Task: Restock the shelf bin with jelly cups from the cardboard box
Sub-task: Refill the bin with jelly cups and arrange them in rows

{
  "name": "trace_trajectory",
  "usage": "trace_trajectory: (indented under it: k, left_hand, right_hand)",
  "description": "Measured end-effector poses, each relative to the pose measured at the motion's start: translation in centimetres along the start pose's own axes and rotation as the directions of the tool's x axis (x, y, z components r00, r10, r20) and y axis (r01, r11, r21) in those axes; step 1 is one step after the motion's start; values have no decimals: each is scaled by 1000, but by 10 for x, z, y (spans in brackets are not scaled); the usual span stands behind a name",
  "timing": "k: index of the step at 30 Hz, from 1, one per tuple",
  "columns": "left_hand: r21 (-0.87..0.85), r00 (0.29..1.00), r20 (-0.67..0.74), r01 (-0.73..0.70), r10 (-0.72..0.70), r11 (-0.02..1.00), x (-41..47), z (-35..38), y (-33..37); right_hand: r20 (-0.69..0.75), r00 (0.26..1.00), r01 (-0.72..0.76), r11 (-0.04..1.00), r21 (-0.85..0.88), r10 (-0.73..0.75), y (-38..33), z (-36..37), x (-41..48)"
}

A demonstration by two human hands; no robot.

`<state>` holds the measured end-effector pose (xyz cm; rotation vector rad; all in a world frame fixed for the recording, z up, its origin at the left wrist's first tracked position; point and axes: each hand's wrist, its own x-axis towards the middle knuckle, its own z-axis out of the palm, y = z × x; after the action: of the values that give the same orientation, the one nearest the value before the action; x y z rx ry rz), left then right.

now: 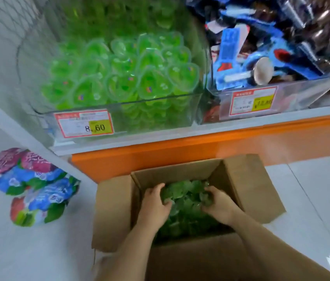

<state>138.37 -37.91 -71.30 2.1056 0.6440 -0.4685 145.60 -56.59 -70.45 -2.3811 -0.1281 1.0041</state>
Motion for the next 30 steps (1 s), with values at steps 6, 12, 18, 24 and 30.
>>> trace_trajectory:
  k: [6, 12, 18, 24, 30]
  left_hand:
    - [-2, 982, 124, 142, -141, 990, 36, 21, -21]
    - [24, 963, 210, 165, -166, 986, 62, 24, -20]
    - [16, 958, 241, 156, -155, 988, 82, 38, -22]
    - [-36, 969, 213, 138, -127, 990, 90, 50, -21]
    - [-139, 954, 260, 191, -150, 972, 94, 45, -21]
  right_hand:
    - [68, 991, -120, 993, 18, 119, 13, 20, 32]
    - [99, 981, -161, 985, -60, 166, 24, 37, 56]
    - [246, 969, 49, 961, -273, 21, 38, 32, 64]
    - [299, 952, 147, 947, -286, -57, 38, 36, 73]
    - [265, 963, 22, 971, -237, 43, 33, 41, 82]
